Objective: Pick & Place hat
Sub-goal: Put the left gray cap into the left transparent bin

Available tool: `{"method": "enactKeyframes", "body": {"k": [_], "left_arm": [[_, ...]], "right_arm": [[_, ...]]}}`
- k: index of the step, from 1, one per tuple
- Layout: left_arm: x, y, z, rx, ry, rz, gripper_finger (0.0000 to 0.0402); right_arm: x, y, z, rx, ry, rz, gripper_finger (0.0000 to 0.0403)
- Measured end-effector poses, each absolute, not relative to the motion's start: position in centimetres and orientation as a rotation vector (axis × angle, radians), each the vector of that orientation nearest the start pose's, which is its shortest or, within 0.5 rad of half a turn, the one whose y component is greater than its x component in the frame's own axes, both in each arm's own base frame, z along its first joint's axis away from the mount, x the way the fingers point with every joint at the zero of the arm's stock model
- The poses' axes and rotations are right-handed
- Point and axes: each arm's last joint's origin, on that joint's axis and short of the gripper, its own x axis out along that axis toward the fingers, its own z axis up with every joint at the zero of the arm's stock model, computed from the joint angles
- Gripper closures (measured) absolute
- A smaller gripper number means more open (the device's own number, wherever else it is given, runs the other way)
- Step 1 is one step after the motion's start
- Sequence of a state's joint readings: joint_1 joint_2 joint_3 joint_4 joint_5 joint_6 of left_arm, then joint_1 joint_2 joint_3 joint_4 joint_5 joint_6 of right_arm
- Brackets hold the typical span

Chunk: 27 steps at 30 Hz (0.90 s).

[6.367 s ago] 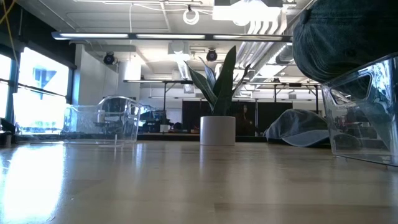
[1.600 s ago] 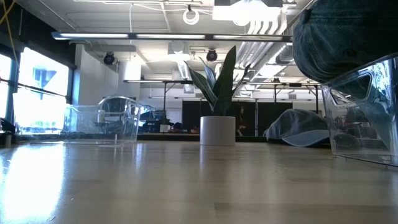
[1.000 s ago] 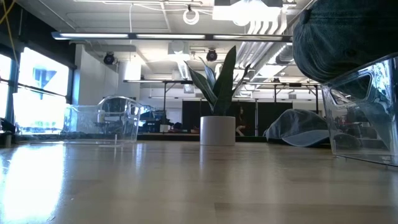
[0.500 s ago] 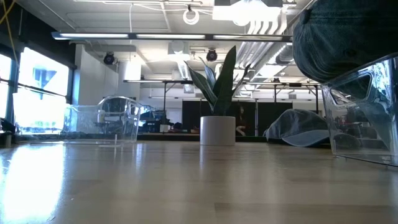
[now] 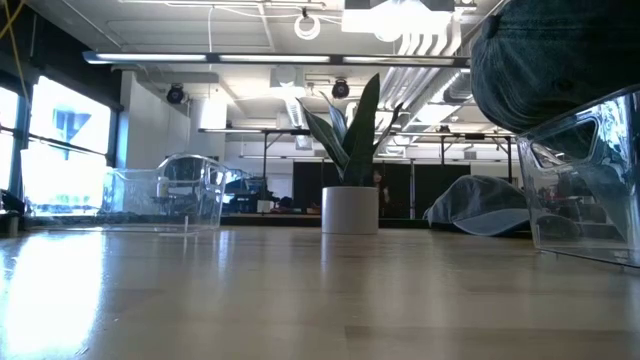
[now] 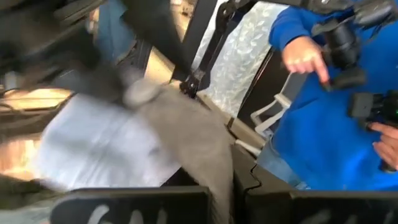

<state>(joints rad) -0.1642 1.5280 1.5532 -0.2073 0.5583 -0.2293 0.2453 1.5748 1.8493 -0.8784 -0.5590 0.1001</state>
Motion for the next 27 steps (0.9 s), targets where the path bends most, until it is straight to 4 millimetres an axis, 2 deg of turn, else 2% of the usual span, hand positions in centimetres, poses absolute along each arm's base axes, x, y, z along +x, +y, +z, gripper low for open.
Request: {"method": "enactKeyframes", "body": {"k": [7, 12, 18, 21, 27], "left_arm": [[33.6, -7.1, 41.4, -0.244, 0.290, -0.667, 0.0401], [33.7, -7.0, 41.6, -0.237, 0.260, -0.650, 0.0401], [33.7, -7.2, 42.1, -0.222, 0.206, -0.645, 0.0401], [33.8, -7.2, 42.0, -0.220, 0.205, -0.627, 0.0401], [33.8, -7.1, 42.0, -0.193, 0.197, -0.585, 0.0401]], "right_arm": [[29.8, 9.1, 45.4, 0.306, 0.596, 0.765, 0.0167], [29.1, 8.7, 46.2, 0.420, 0.603, 0.635, 0.0169], [29.6, 8.6, 44.9, 0.457, 0.681, 0.443, 0.0169], [30.1, 8.8, 44.3, 0.448, 0.711, 0.433, 0.0170], [30.1, 9.4, 44.5, 0.381, 0.661, 0.448, 0.0183]]}}
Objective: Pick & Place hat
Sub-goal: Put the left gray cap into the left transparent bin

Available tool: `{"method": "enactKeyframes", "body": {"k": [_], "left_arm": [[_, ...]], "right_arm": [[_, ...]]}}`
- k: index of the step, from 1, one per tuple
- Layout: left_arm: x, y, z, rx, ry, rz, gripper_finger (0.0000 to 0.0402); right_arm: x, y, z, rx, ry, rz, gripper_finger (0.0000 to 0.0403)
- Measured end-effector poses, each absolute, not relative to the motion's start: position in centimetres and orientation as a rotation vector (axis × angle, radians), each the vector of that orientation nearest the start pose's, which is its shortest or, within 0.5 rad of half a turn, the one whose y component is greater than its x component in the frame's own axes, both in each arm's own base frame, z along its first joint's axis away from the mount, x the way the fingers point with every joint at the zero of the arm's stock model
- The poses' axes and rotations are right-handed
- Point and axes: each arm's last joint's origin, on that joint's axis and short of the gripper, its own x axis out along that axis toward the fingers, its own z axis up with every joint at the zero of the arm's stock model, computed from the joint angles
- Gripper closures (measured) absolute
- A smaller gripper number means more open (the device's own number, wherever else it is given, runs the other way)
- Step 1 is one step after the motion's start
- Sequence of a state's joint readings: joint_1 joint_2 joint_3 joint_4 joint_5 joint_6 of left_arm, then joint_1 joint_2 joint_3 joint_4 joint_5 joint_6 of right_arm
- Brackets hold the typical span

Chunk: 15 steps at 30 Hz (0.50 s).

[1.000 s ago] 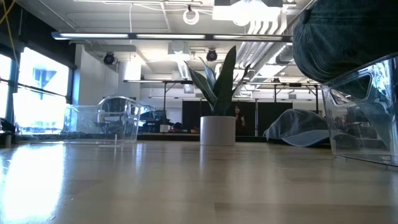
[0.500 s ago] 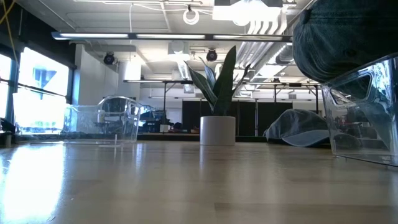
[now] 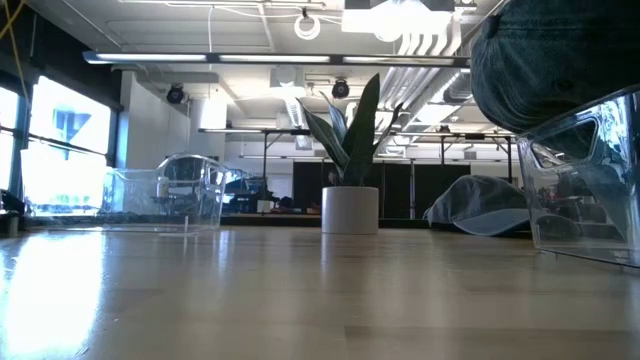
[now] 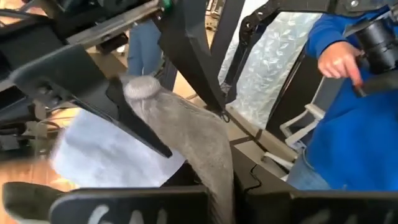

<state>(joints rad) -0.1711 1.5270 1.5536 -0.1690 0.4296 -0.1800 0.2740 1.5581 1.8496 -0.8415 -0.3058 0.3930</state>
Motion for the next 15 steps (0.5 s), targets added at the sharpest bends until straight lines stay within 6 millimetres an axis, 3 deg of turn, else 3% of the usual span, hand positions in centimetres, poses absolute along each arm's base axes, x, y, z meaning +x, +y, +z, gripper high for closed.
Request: {"method": "enactKeyframes", "body": {"k": [7, 15], "left_arm": [[33.1, -6.9, 42.5, -0.173, 0.193, -0.571, 0.0401], [33.0, -6.9, 42.0, -0.179, 0.242, -0.562, 0.0401]], "right_arm": [[29.6, 10.1, 43.1, 0.295, 0.716, 0.372, 0.0191], [29.1, 10.6, 39.2, 0.404, 0.519, 0.481, 0.0197]]}}
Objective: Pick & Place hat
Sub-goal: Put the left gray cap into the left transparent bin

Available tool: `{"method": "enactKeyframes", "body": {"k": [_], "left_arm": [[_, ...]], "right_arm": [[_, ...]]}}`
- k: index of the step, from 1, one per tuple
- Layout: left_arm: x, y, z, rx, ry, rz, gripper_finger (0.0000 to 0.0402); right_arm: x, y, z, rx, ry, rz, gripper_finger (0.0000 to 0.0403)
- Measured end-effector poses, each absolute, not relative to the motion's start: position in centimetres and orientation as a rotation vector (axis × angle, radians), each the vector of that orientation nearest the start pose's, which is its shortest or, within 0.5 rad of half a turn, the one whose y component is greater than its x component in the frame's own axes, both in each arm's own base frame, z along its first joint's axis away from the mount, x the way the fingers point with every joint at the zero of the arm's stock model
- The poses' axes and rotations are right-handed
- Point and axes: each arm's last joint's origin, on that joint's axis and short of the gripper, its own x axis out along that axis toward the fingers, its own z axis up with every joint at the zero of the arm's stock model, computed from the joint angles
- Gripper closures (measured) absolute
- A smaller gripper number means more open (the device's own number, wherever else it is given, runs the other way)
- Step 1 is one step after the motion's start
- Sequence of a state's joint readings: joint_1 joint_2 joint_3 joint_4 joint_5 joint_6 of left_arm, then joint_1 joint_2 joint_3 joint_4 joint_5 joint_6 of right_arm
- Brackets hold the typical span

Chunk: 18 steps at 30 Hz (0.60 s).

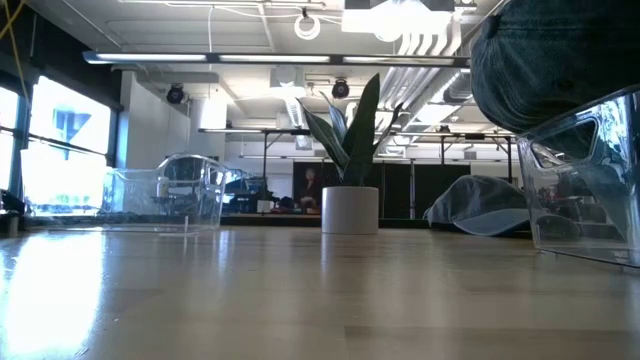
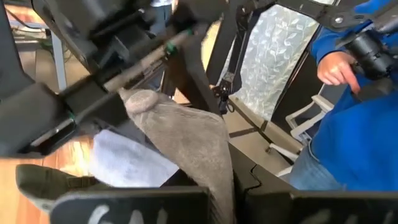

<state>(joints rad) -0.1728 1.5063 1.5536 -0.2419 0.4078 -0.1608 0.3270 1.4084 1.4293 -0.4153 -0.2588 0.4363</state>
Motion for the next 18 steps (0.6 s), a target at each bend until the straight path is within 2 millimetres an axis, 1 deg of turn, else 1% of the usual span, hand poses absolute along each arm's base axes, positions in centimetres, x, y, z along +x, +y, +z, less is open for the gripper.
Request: {"method": "enactKeyframes", "body": {"k": [3, 6, 9, 13, 14, 15, 18], "left_arm": [[33.0, -6.9, 42.0, -0.179, 0.242, -0.561, 0.0401], [33.1, -6.9, 42.0, -0.178, 0.242, -0.558, 0.0401], [33.1, -6.9, 42.0, -0.179, 0.241, -0.557, 0.0401], [33.1, -6.9, 42.1, -0.178, 0.235, -0.558, 0.0401], [33.1, -6.9, 42.1, -0.181, 0.235, -0.557, 0.0401], [33.1, -6.9, 42.1, -0.186, 0.236, -0.557, 0.0401], [33.2, -6.8, 42.4, -0.211, 0.212, -0.537, 0.0397]], "right_arm": [[27.8, 10.1, 38.3, 0.451, 0.454, 0.453, 0.0208], [26.8, 9.7, 38.4, 0.479, 0.352, 0.463, 0.0238], [26.0, 9.4, 39.3, 0.486, 0.252, 0.463, 0.0289], [25.5, 9.2, 39.9, 0.472, 0.243, 0.460, 0.0378], [25.4, 9.2, 40.0, 0.470, 0.253, 0.457, 0.0389], [25.4, 9.1, 40.3, 0.469, 0.258, 0.456, 0.0393], [25.1, 9.0, 40.9, 0.465, 0.283, 0.445, 0.0384]]}}
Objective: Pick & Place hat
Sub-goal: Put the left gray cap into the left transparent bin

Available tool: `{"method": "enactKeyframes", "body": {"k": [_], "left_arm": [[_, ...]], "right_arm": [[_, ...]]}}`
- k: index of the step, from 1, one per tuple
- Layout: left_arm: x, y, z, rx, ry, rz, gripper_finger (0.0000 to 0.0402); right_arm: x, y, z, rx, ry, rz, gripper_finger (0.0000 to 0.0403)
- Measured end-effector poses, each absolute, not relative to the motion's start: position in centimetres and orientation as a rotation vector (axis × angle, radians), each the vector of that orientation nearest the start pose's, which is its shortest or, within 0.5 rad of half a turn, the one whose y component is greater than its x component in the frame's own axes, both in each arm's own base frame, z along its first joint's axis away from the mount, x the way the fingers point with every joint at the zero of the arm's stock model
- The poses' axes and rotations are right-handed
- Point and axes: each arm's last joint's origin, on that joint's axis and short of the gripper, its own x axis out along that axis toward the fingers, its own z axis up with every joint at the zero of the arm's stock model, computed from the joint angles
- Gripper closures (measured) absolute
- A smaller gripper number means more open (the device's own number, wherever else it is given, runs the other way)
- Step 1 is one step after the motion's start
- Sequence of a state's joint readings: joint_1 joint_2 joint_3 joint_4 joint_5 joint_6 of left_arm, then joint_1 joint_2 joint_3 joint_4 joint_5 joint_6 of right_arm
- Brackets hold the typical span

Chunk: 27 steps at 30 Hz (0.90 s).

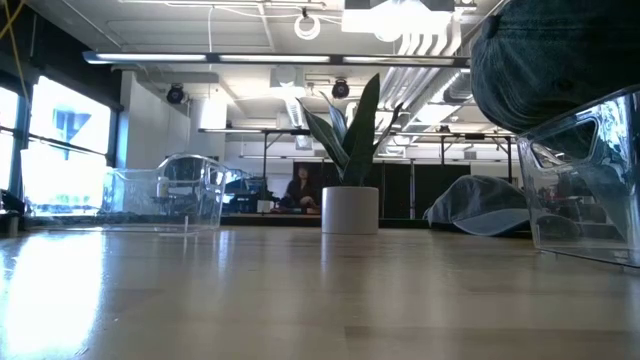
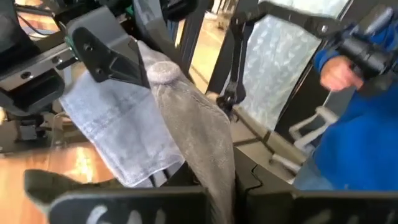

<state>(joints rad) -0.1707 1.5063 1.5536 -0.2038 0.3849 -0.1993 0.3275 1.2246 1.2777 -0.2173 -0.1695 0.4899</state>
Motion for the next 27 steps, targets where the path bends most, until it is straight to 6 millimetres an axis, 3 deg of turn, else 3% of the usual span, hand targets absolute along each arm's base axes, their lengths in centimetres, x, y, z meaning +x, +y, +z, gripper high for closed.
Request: {"method": "enactKeyframes", "body": {"k": [4, 12, 16, 21, 27], "left_arm": [[33.5, -6.9, 42.5, -0.280, 0.199, -0.557, 0.0350], [35.6, -6.1, 41.5, -0.403, 0.190, -0.528, 0.0182], [36.3, -6.1, 40.7, -0.453, 0.221, -0.498, 0.0131], [36.5, -6.1, 40.5, -0.454, 0.222, -0.486, 0.0137], [36.6, -6.0, 40.5, -0.454, 0.210, -0.455, 0.0206]], "right_arm": [[25.0, 8.6, 41.3, 0.440, 0.334, 0.425, 0.0398], [25.2, 8.0, 41.2, 0.409, 0.365, 0.411, 0.0398], [25.3, 7.9, 41.0, 0.397, 0.372, 0.414, 0.0398], [25.3, 7.9, 40.9, 0.386, 0.383, 0.413, 0.0397], [25.2, 7.9, 40.9, 0.356, 0.379, 0.432, 0.0399]]}}
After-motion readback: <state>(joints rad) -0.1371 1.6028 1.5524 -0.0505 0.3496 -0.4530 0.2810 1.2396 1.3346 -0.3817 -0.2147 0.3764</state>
